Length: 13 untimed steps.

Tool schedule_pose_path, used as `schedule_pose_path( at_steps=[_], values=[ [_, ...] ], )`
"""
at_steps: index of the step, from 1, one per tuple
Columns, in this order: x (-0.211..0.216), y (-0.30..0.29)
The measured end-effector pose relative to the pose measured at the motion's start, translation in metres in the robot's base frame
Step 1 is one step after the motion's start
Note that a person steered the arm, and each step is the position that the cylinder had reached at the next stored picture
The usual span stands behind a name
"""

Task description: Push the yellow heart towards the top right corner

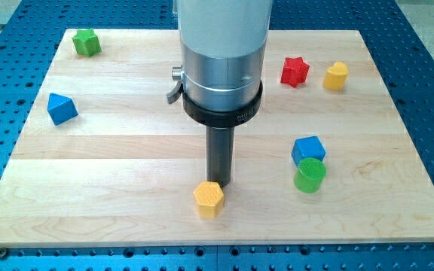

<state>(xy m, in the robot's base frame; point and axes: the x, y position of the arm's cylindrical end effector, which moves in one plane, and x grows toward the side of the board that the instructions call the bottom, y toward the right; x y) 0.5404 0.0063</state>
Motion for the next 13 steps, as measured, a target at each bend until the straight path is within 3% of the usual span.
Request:
schedule_pose_path(
  at_steps=[2,3,5,7,9,11,13],
  values=[
    [-0.008,0.065],
    [-0.011,0.067],
    [-0.107,0.074],
    [-0.125,0.166],
    [-0.114,0.246],
    [-0.104,0.229],
    [-0.132,0.213]
  ],
)
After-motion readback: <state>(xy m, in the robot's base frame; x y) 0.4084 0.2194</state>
